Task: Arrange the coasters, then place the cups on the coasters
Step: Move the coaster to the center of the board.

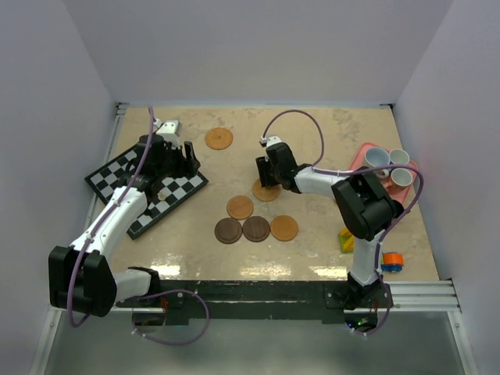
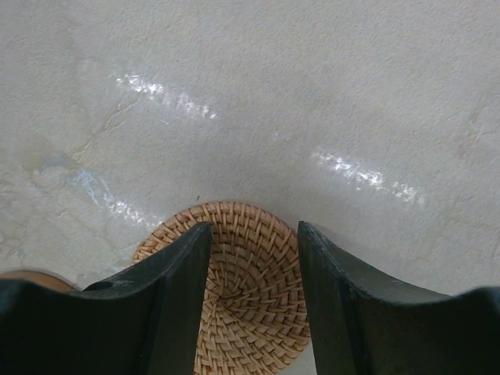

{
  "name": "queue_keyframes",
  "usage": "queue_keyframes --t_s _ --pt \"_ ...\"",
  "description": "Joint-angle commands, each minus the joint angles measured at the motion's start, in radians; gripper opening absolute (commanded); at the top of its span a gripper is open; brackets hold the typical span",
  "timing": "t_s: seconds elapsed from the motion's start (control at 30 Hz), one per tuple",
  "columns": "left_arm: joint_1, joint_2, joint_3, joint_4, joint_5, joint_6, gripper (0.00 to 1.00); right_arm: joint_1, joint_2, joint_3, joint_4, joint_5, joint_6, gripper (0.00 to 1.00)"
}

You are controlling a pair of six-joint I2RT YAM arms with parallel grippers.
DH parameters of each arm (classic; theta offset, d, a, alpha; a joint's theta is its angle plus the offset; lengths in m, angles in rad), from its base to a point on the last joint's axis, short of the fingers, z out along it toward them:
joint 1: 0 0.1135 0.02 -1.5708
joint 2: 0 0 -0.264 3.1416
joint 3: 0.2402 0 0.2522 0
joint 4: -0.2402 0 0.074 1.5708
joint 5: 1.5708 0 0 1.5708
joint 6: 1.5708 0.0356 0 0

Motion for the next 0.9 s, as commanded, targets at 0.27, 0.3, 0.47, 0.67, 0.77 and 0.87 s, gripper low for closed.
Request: queue_keyframes --t_s 0.27,0.3,0.47,0.67,0.77,0.87 --pt "0.003 -0.004 -0.004 0.037 0.023 -0.011 0.71 0.060 -0.001 -0.064 -0.150 0.122 0.126 0.49" --pt "0.003 -0.006 -0.004 0.037 0.025 -0.013 0.70 0.061 -0.004 -0.065 -0.159 0.136 0.133 0.49" --pt "0.003 -0.004 -0.005 0.039 0.027 -0.014 0.70 0.063 -0.026 -0.073 -0.193 0.163 0.158 0.48" --pt "0.003 -0.004 -0.007 0.042 0.037 -0.019 0.70 0.072 -0.062 -0.099 -0.224 0.192 0.178 0.47" --pt "0.003 -0.006 -0.007 0.042 0.040 -0.019 0.70 0.083 -0.073 -0.116 -0.234 0.196 0.184 0.47" --pt "0.003 -0.003 -0.007 0.044 0.042 -0.021 0.70 0.095 -0.081 -0.127 -0.234 0.194 0.188 0.47"
